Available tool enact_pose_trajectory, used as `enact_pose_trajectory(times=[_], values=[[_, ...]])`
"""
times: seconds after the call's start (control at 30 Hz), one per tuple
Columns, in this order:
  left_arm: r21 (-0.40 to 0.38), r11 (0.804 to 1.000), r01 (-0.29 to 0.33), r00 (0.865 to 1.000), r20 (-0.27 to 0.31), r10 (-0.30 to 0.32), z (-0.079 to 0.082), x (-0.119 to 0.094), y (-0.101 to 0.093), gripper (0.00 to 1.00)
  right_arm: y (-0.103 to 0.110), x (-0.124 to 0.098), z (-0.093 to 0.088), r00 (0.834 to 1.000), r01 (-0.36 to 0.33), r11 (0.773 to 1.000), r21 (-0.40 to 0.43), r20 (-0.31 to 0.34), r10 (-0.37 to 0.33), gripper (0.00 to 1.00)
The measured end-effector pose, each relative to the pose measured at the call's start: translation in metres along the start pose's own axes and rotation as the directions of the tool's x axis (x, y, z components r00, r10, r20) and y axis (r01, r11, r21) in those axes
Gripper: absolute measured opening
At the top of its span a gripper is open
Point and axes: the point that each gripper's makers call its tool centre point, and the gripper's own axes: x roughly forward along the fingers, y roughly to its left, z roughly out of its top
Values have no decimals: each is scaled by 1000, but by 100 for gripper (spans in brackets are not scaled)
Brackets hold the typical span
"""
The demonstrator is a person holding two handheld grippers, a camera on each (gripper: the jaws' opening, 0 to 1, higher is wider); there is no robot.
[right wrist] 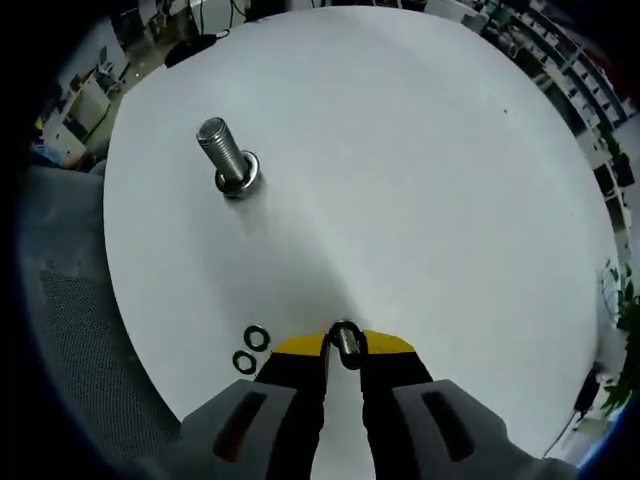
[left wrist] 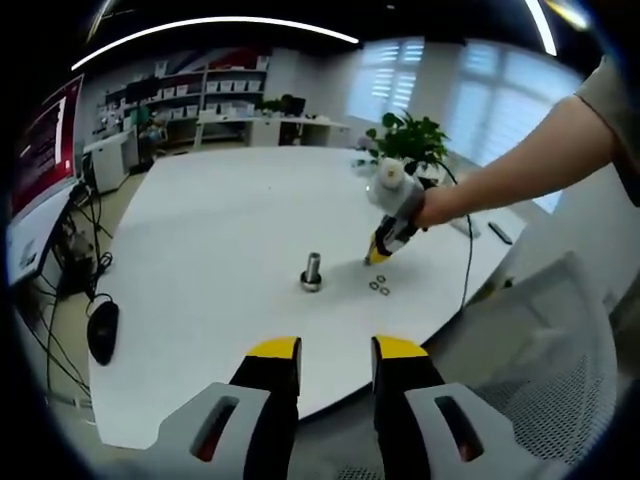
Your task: Place the washer onto the threaded stud by aligning its center hole with the stud, sliding it down to the base, and recovering from edge contact or off-axis alignment until the washer reaches the visible bottom stop.
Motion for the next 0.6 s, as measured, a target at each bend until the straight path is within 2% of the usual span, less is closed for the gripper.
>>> enact_pose_trajectory(times=[0.17, 0.6], values=[[-3, 1000, -5, 1000, 0, 5, 0, 0, 1, 26, 2, 6, -3, 1000, 0, 1000, -23, -17, -1, 15], [-3, 1000, -9, 1000, -5, 9, -1, 0, 2, 26, 1, -3, -10, 1000, 5, 1000, 3, -10, -5, 19]])
